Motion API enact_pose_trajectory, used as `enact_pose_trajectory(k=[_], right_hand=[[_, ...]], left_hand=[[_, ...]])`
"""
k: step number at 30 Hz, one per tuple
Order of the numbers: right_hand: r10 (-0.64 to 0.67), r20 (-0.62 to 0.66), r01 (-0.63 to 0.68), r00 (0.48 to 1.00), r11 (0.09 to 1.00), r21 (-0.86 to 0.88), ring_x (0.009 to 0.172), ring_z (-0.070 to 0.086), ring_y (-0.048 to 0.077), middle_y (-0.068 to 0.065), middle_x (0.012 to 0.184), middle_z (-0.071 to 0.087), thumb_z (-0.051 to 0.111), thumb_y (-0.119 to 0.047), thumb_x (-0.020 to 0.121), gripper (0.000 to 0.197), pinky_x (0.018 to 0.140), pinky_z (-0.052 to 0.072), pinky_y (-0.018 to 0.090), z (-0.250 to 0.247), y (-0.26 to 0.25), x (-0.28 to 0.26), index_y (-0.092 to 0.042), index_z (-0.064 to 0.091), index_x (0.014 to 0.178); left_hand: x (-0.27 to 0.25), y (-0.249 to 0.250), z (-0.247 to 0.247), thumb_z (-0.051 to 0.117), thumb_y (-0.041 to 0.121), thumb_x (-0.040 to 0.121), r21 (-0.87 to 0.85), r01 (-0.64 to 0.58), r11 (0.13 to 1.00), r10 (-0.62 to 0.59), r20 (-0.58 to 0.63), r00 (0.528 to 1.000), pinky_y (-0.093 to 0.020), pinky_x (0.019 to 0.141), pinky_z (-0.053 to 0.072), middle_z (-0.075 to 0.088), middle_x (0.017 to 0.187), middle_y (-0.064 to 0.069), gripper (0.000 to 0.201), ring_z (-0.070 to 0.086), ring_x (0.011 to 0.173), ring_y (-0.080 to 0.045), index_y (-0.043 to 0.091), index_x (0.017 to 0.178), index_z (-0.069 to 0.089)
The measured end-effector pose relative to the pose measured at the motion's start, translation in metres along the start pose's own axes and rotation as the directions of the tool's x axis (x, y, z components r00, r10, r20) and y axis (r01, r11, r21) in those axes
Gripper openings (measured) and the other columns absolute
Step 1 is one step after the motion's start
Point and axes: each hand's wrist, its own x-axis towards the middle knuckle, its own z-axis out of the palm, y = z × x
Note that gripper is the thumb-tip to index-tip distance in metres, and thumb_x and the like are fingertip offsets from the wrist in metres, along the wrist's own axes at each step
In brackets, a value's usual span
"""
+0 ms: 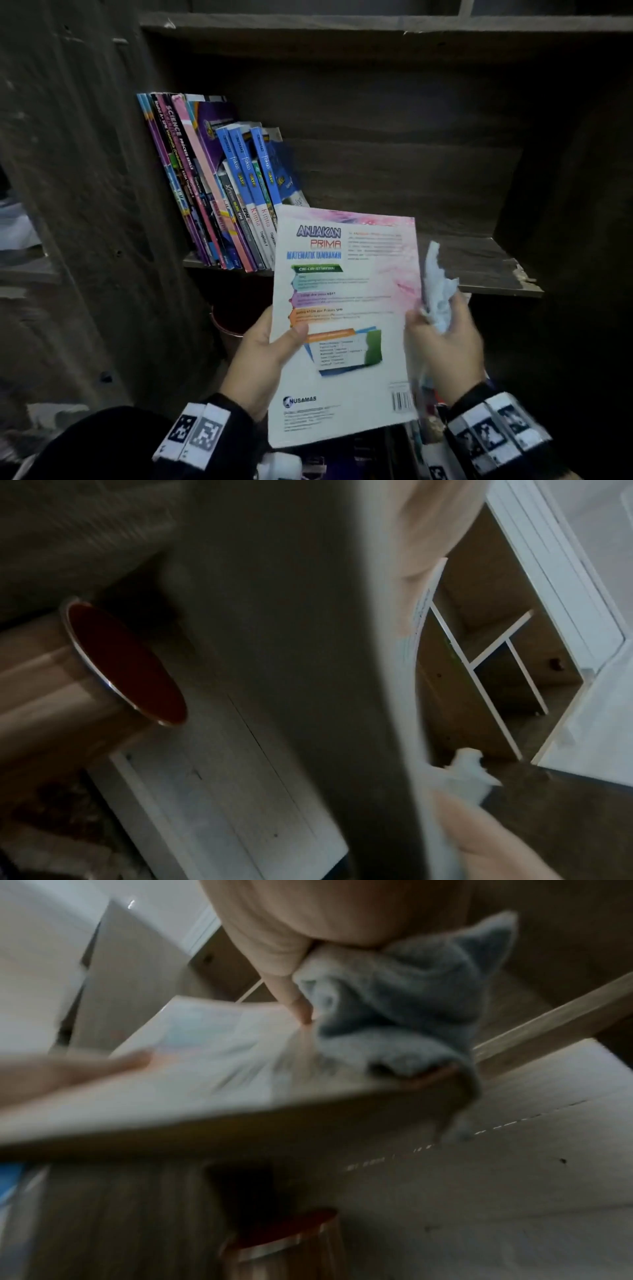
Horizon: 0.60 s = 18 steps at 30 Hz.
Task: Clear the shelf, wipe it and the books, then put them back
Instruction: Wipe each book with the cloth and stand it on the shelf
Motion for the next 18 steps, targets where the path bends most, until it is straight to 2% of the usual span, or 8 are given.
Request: enact_pose_trajectory(k=[2, 4, 5, 9, 11, 15, 17, 18], right_hand=[[-0.046, 0.132, 0.086, 0.99, 0.944, -0.319, 0.142, 0.026, 0.021, 0.001, 0.155, 0.027, 0.058, -0.047, 0.085, 0.076, 0.112, 0.03, 0.041, 0.013, 0.008, -0.02, -0.037, 0.02, 0.15], [-0.068, 0.4, 0.248, 0.914, 0.873, -0.419, 0.145, -0.017, 0.011, -0.01, 0.154, -0.03, 0.027, -0.077, 0.08, 0.084, 0.12, 0.007, 0.042, 0.033, 0.019, -0.055, -0.049, -0.022, 0.143], [-0.121, 0.506, 0.368, 0.854, 0.828, -0.423, 0.143, -0.024, 0.009, -0.01, 0.15, -0.039, 0.012, -0.081, 0.078, 0.077, 0.12, 0.006, 0.043, 0.042, 0.024, -0.072, -0.053, -0.029, 0.138], [-0.461, 0.675, 0.778, 0.576, 0.561, -0.281, 0.143, 0.017, 0.024, 0.009, 0.159, 0.017, 0.02, -0.056, 0.1, 0.055, 0.103, 0.03, 0.049, 0.059, 0.041, -0.082, -0.039, 0.012, 0.151], [-0.504, 0.583, 0.744, 0.638, 0.598, -0.297, 0.144, 0.015, 0.019, 0.0, 0.158, 0.015, 0.02, -0.058, 0.098, 0.049, 0.108, 0.024, 0.051, 0.054, 0.037, -0.056, -0.05, 0.013, 0.147], [-0.207, 0.183, 0.257, 0.961, 0.913, -0.318, 0.146, 0.005, 0.011, -0.012, 0.158, 0.004, 0.028, -0.054, 0.094, 0.045, 0.118, 0.019, 0.048, 0.04, 0.023, -0.008, -0.056, 0.012, 0.137], [-0.089, 0.098, 0.109, 0.991, 0.971, -0.213, 0.147, 0.005, 0.014, -0.009, 0.16, 0.003, 0.033, -0.044, 0.097, 0.047, 0.117, 0.02, 0.05, 0.042, 0.015, -0.011, -0.062, 0.01, 0.134], [-0.135, 0.129, 0.159, 0.982, 0.967, -0.201, 0.147, 0.002, 0.013, -0.012, 0.16, -0.001, 0.03, -0.045, 0.097, 0.048, 0.118, 0.017, 0.047, 0.046, 0.01, -0.021, -0.064, 0.008, 0.135]], left_hand=[[-0.001, 0.001, 0.005, 0.056, 0.011, 0.083, -0.043, -0.034, 0.998, 0.033, -0.04, 0.999, -0.04, 0.079, 0.059, 0.071, 0.11, -0.014, 0.037, 0.068, 0.099, -0.033, 0.009, 0.12, 0.058], [-0.001, 0.001, 0.009, 0.053, 0.011, 0.089, -0.044, -0.078, 0.996, 0.073, -0.101, 0.992, -0.035, 0.076, 0.059, 0.072, 0.106, -0.012, 0.029, 0.07, 0.095, -0.03, 0.009, 0.116, 0.059], [-0.002, 0.001, 0.008, 0.052, 0.014, 0.09, -0.016, -0.105, 0.994, 0.102, -0.122, 0.987, -0.032, 0.074, 0.059, 0.073, 0.104, -0.01, 0.026, 0.071, 0.094, -0.027, 0.009, 0.115, 0.06], [-0.007, -0.002, 0.0, 0.048, 0.029, 0.09, 0.109, -0.104, 0.989, 0.117, -0.118, 0.986, -0.024, 0.071, 0.057, 0.074, 0.101, -0.005, 0.03, 0.071, 0.091, -0.018, 0.012, 0.109, 0.065], [-0.012, -0.009, -0.002, 0.05, 0.034, 0.085, 0.177, -0.105, 0.979, 0.122, -0.085, 0.989, -0.035, 0.082, 0.056, 0.074, 0.104, -0.006, 0.033, 0.07, 0.096, -0.022, 0.016, 0.107, 0.067], [-0.022, -0.019, 0.005, 0.056, 0.037, 0.085, 0.261, -0.105, 0.96, 0.099, 0.035, 0.994, -0.039, 0.089, 0.053, 0.074, 0.106, 0.0, 0.031, 0.068, 0.101, -0.022, 0.021, 0.107, 0.069], [-0.025, -0.02, 0.012, 0.057, 0.037, 0.085, 0.274, -0.104, 0.956, 0.086, 0.075, 0.993, -0.028, 0.085, 0.053, 0.074, 0.103, 0.006, 0.028, 0.069, 0.097, -0.013, 0.023, 0.107, 0.068], [-0.026, -0.02, 0.016, 0.055, 0.036, 0.088, 0.301, -0.12, 0.946, 0.096, 0.092, 0.991, -0.022, 0.084, 0.052, 0.074, 0.102, 0.01, 0.026, 0.068, 0.097, -0.008, 0.023, 0.108, 0.067]])
